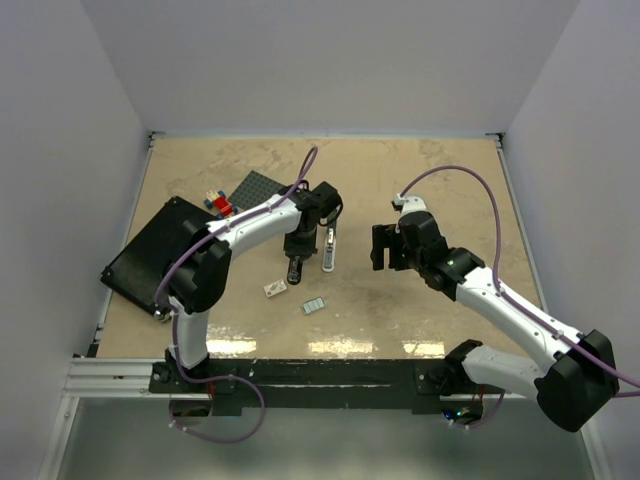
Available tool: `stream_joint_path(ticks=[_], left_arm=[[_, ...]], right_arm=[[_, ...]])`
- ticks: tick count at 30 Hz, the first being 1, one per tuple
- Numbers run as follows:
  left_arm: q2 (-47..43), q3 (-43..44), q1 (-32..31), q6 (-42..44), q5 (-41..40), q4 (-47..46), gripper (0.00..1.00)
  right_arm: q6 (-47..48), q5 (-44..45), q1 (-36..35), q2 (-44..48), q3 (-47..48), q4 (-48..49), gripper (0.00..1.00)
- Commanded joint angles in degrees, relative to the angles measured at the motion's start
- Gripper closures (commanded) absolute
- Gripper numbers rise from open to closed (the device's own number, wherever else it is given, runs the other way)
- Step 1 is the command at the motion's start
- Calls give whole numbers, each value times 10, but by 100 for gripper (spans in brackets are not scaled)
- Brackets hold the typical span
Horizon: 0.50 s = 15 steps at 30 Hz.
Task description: Load the staples into the stapler
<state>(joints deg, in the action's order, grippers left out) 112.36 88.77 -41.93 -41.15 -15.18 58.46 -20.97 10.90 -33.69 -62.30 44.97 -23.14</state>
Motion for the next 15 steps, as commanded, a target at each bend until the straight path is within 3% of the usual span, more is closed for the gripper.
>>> stream_joint_path(ticks=[1,8,15], left_arm=[[-47,11,2,9,6,-4,98],[-123,-68,-60,12,-13,-60,98],[-236,-261,-123,-84,-55,-134,98]], right_arm=[[9,-2,2,2,23,8,15],[9,4,3,0,25,12,15],[7,12,2,-4,28,11,15]])
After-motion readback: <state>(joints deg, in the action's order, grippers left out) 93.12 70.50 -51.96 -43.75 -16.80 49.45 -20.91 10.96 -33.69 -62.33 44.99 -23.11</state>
